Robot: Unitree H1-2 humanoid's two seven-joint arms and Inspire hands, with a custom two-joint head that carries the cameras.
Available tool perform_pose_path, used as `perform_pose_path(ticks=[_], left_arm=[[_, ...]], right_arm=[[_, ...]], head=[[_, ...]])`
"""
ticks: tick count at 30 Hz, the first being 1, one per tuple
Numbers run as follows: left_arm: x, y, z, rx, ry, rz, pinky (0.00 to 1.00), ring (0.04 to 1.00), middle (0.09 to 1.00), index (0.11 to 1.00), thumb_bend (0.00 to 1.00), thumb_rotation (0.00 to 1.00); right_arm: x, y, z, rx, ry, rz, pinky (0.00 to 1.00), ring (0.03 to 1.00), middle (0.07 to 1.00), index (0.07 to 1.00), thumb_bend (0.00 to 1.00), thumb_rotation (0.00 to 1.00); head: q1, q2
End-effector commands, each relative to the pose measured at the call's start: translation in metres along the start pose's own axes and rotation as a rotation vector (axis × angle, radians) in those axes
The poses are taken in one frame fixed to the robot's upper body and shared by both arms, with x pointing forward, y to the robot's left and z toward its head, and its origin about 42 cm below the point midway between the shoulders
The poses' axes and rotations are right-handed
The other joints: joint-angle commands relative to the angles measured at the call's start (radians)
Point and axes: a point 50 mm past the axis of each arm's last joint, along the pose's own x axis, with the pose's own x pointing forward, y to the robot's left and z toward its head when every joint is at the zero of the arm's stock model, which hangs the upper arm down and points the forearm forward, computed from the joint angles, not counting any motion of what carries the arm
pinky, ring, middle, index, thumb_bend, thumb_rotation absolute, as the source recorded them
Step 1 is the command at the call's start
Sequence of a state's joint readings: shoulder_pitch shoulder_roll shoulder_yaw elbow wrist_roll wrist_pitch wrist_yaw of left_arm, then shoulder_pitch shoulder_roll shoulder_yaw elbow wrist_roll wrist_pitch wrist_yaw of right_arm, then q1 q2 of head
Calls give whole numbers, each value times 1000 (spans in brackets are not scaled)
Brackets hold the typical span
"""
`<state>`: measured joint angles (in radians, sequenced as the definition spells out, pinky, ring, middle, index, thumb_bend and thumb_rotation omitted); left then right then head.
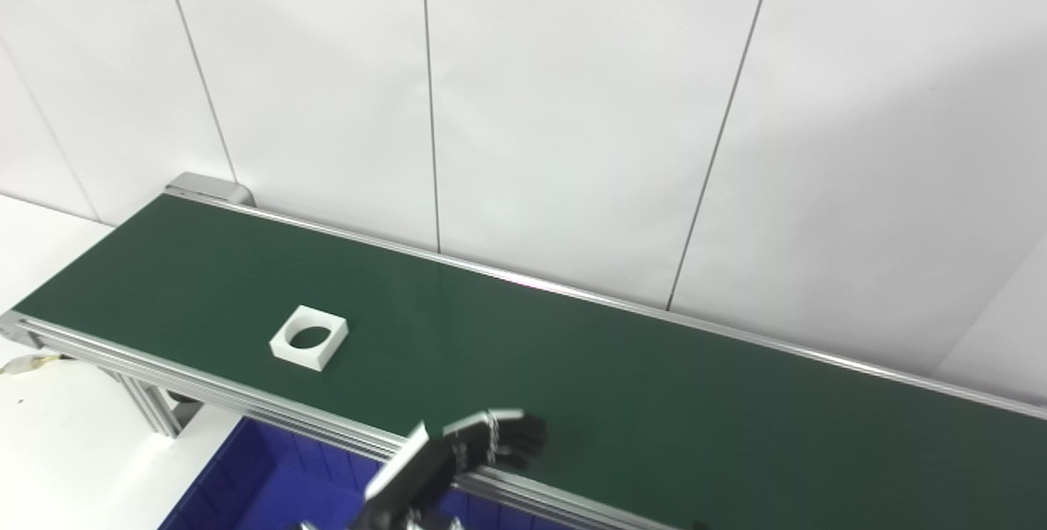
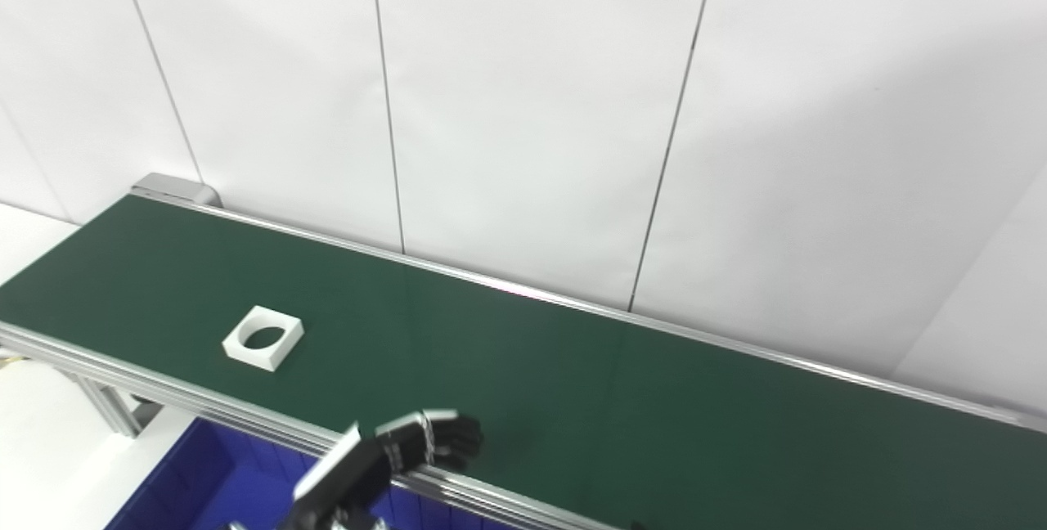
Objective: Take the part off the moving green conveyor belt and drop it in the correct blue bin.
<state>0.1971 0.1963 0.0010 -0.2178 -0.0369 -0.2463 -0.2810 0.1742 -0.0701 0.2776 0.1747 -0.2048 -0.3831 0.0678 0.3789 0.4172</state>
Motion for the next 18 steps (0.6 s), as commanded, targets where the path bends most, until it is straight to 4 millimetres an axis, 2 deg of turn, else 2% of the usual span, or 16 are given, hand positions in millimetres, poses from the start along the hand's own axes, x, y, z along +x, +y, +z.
perform_pose_path(ticks=[1, 6, 8, 10, 16, 18], left_arm=[[17, 14, 26, 71, -57, 9, 743, 792, 820, 813, 912, 325], [28, 31, 52, 166, -62, 28, 779, 817, 834, 846, 877, 352], [31, 40, 58, 223, -52, 42, 781, 820, 839, 852, 854, 322], [34, 51, 61, 285, -44, 54, 778, 819, 844, 857, 831, 280], [43, 82, 66, 452, -6, 76, 763, 815, 852, 862, 811, 255], [46, 91, 67, 504, 14, 81, 768, 816, 849, 854, 809, 217]], right_arm=[[6, -2, 13, 9, -80, -14, 824, 886, 907, 967, 551, 622], [6, -3, 14, 11, -81, -13, 830, 892, 911, 970, 550, 637], [6, -4, 14, 10, -82, -13, 829, 891, 910, 970, 551, 642], [7, -4, 14, 12, -81, -13, 829, 891, 911, 971, 549, 645], [8, -4, 15, 10, -82, -15, 829, 889, 911, 971, 545, 662], [8, -4, 15, 14, -83, -15, 833, 891, 912, 971, 541, 661]], head=[[6, 8], [16, 16], [21, 19], [25, 22], [30, 29], [31, 32]])
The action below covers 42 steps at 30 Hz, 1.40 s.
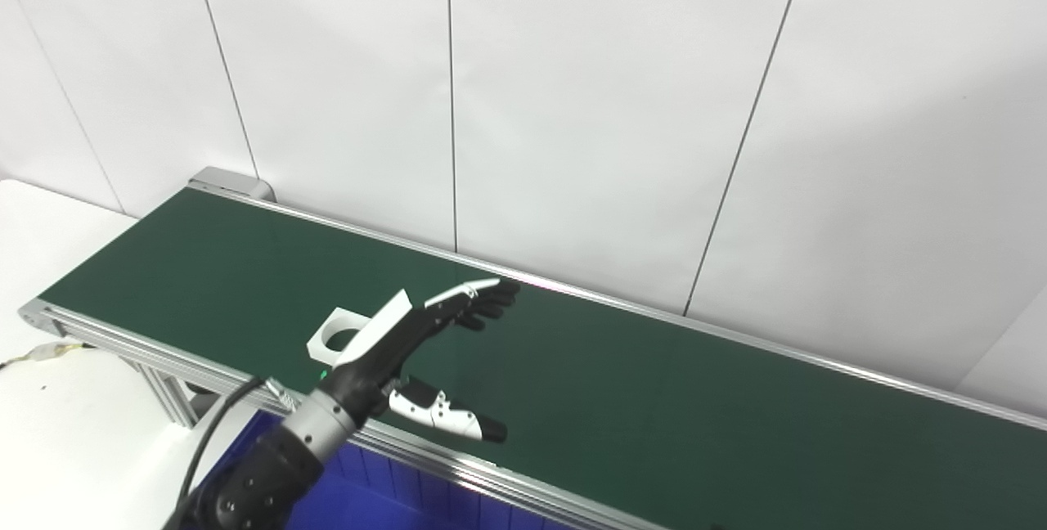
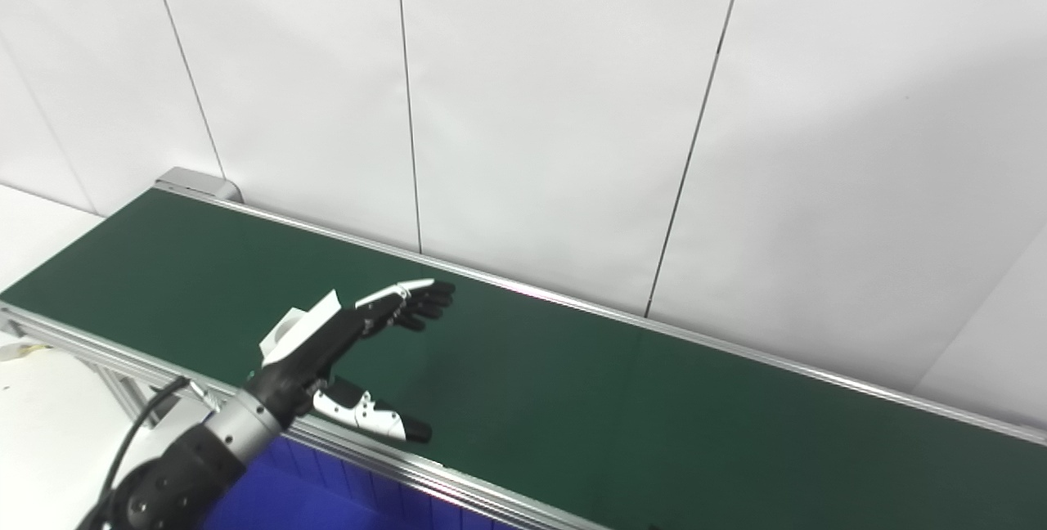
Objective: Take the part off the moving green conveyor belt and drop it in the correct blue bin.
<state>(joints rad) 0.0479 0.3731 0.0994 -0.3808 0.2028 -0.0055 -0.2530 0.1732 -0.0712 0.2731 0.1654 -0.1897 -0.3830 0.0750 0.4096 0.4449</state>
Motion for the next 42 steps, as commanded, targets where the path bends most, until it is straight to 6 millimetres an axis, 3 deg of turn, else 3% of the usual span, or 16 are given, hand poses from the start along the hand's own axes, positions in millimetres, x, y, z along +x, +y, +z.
perform_pose_path(ticks=[1, 13, 18, 22, 42], left_arm=[[9, 22, 3, 94, -7, 36, 768, 822, 851, 851, 804, 179], [37, 53, -15, 390, 86, -49, 754, 859, 849, 842, 849, 4], [51, 63, -29, 511, 112, -94, 711, 828, 841, 839, 859, 43], [60, 69, -38, 583, 144, -120, 708, 809, 834, 834, 856, 6], [86, 72, -76, 851, 251, -242, 659, 758, 824, 804, 886, 0]], right_arm=[[7, -2, 13, 5, -74, -10, 837, 893, 914, 972, 540, 664], [7, -3, 14, 1, -76, -6, 841, 897, 915, 974, 530, 666], [7, -5, 14, -4, -75, -8, 838, 894, 913, 972, 531, 663], [7, -7, 14, -6, -81, -6, 833, 891, 911, 973, 535, 667], [6, -7, 15, 5, -78, -1, 851, 903, 919, 981, 539, 674]], head=[[1, 6], [5, 15], [17, 18], [20, 21], [24, 33]])
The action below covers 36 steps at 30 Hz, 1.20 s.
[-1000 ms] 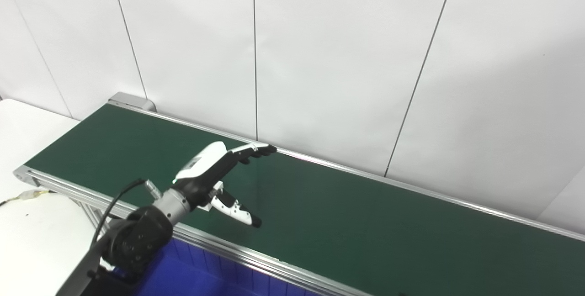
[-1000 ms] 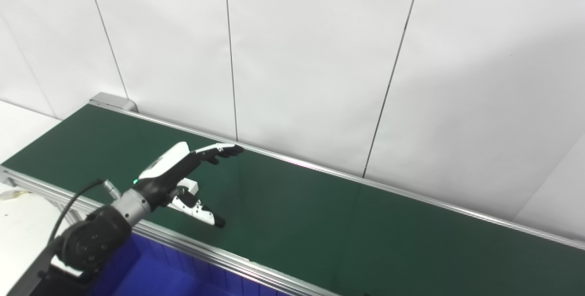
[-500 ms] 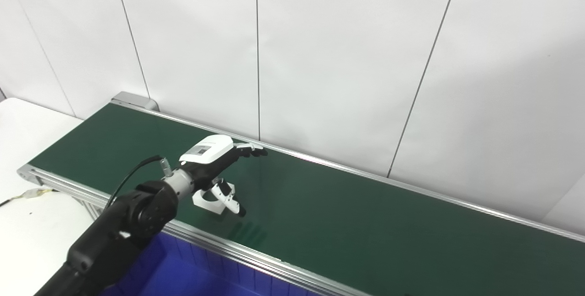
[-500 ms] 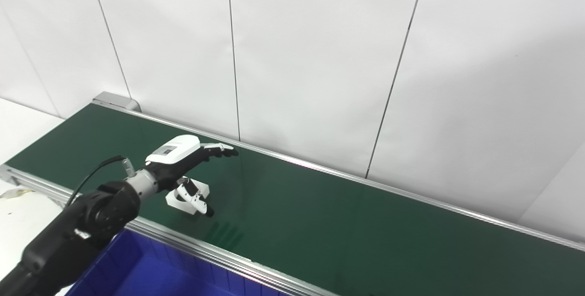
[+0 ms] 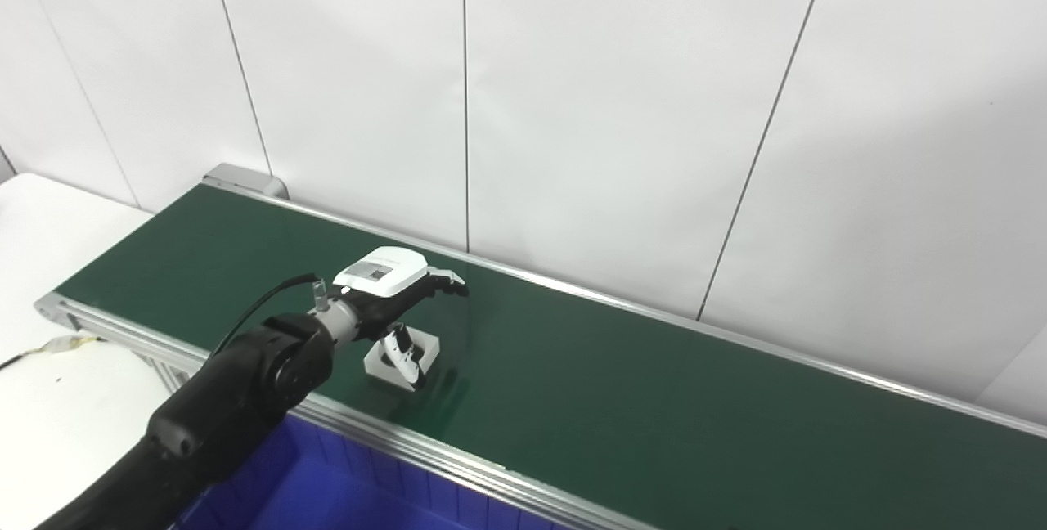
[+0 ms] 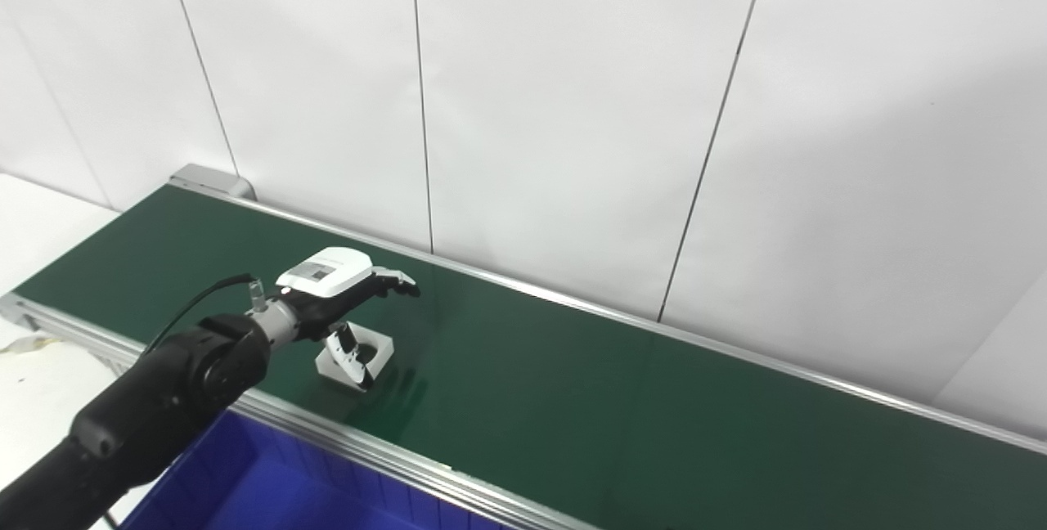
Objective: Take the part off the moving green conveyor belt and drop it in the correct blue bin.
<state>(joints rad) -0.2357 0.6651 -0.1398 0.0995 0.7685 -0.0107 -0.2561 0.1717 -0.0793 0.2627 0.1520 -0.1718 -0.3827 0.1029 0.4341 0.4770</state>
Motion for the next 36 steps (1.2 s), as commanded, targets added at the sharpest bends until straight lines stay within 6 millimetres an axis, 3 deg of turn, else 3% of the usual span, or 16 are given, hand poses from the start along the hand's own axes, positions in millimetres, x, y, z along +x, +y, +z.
perform_pose_path(ticks=[1, 19, 27, 36], left_arm=[[8, 28, -7, 72, 0, 57, 664, 763, 829, 806, 884, 0], [23, 7, -11, 124, 43, -41, 662, 757, 843, 813, 902, 0], [32, -8, -4, 167, 44, -89, 702, 808, 859, 815, 925, 6], [37, -35, -1, 199, 30, -130, 702, 787, 833, 796, 936, 6]], right_arm=[[6, -1, 13, 0, -66, -13, 850, 903, 918, 981, 543, 677], [5, 2, 15, 8, -74, -16, 850, 901, 919, 981, 543, 685], [5, 3, 16, 11, -77, -18, 853, 904, 918, 982, 550, 690], [6, 5, 17, 15, -85, -21, 848, 901, 916, 981, 540, 671]], head=[[-2, 1], [-10, 7], [-16, 9], [-24, 11]])
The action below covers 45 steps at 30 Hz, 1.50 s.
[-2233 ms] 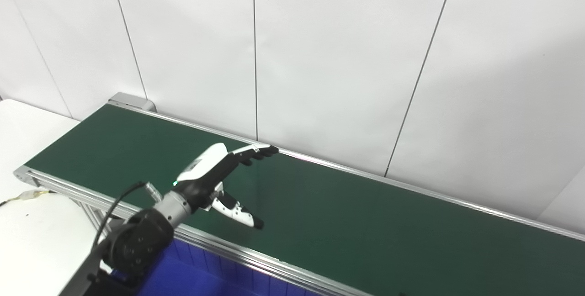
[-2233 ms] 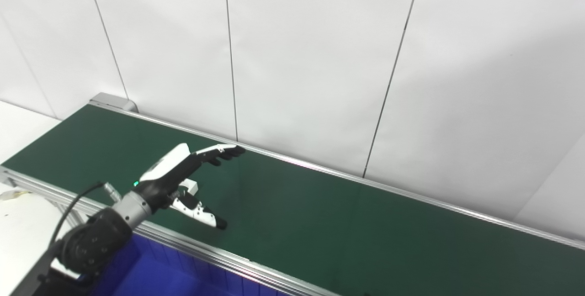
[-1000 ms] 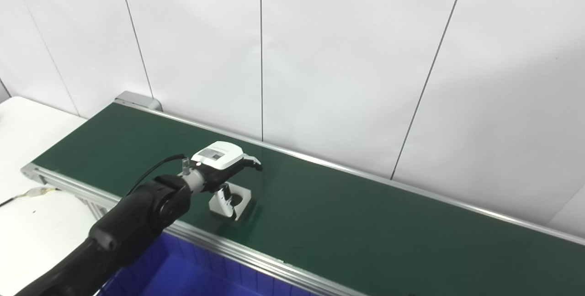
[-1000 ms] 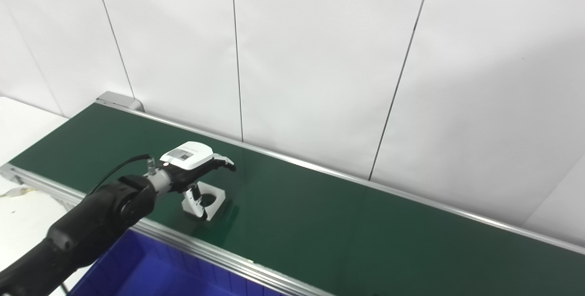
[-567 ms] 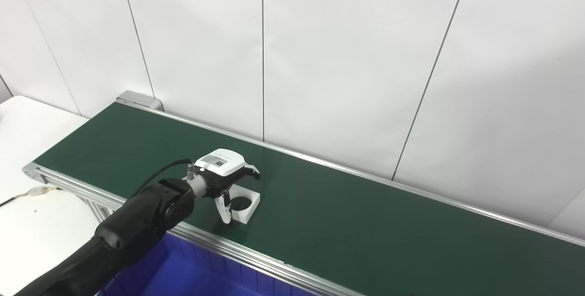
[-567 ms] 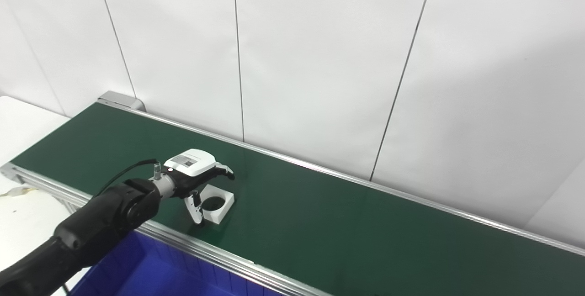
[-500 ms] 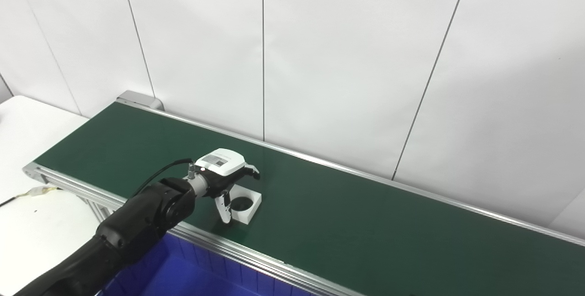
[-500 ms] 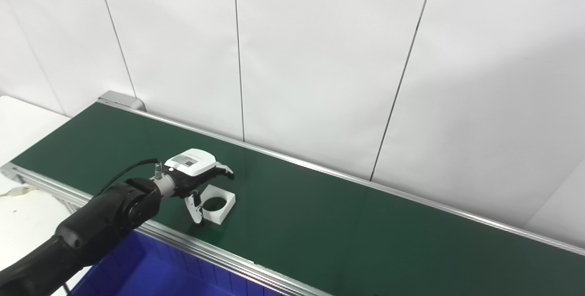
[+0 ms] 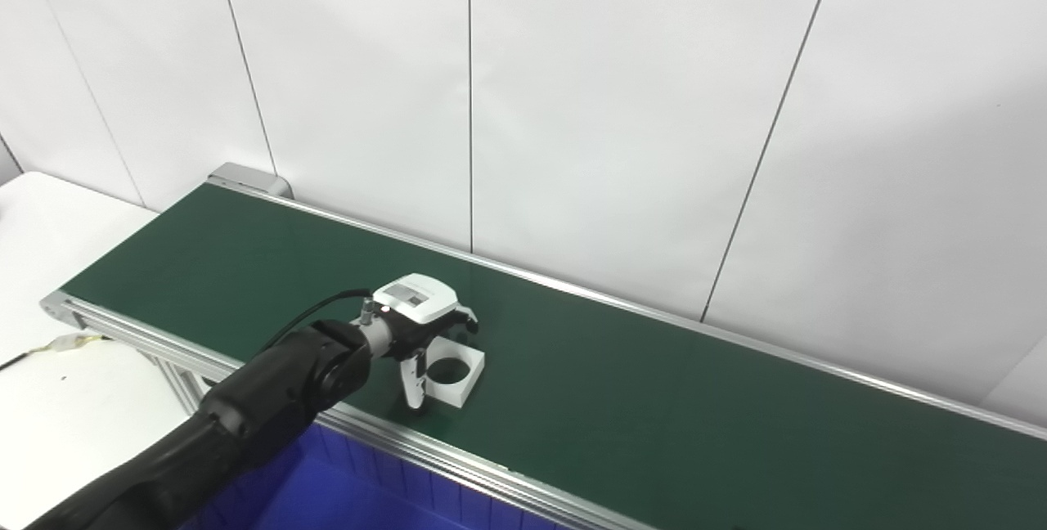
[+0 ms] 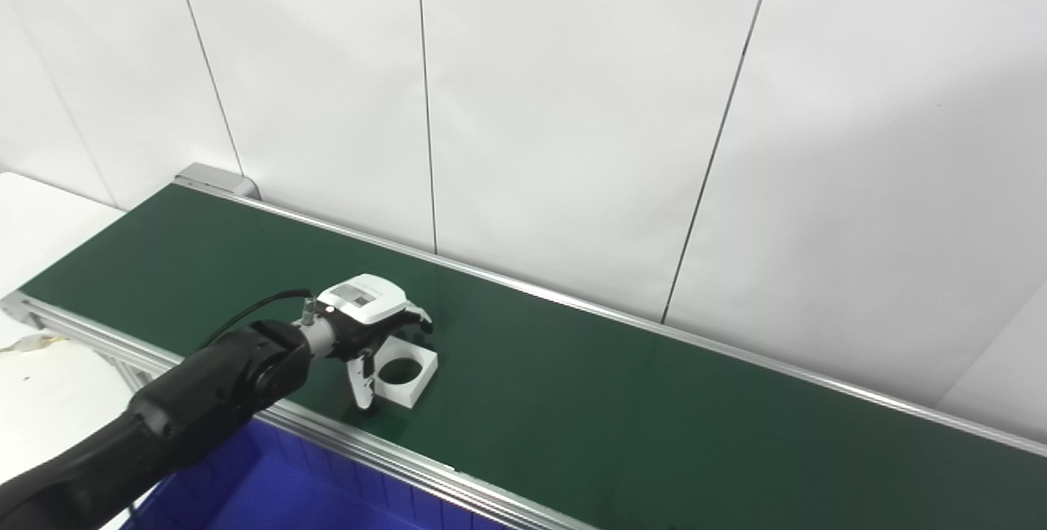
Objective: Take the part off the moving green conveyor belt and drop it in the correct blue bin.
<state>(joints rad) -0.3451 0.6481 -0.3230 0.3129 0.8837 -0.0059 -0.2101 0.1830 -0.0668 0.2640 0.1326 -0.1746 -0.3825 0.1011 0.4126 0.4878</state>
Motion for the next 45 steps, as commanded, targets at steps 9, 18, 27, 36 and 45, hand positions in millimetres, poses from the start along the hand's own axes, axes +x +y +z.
perform_pose_path(ticks=[9, 18, 27, 36, 45], left_arm=[[2, -20, 3, 74, -38, -48, 685, 753, 779, 754, 841, 3], [0, -14, 6, 67, -88, -67, 665, 607, 532, 474, 523, 0], [-3, -6, 8, 60, -112, -55, 641, 591, 533, 465, 517, 0], [-12, 15, 18, 44, -138, 16, 588, 524, 478, 503, 522, 0], [-43, 52, 39, -83, -197, 156, 643, 513, 463, 510, 522, 0]], right_arm=[[6, 2, 14, 6, -71, -19, 844, 898, 913, 980, 553, 683], [6, 3, 14, 10, -76, -18, 844, 899, 916, 982, 552, 688], [7, 2, 14, 11, -75, -17, 847, 902, 916, 982, 547, 674], [6, 1, 14, 12, -72, -21, 843, 897, 912, 979, 552, 665], [5, -2, 14, 5, -72, -21, 833, 891, 911, 975, 561, 668]], head=[[-7, 4], [-10, 11], [-17, 10], [-24, 13], [-27, 24]])
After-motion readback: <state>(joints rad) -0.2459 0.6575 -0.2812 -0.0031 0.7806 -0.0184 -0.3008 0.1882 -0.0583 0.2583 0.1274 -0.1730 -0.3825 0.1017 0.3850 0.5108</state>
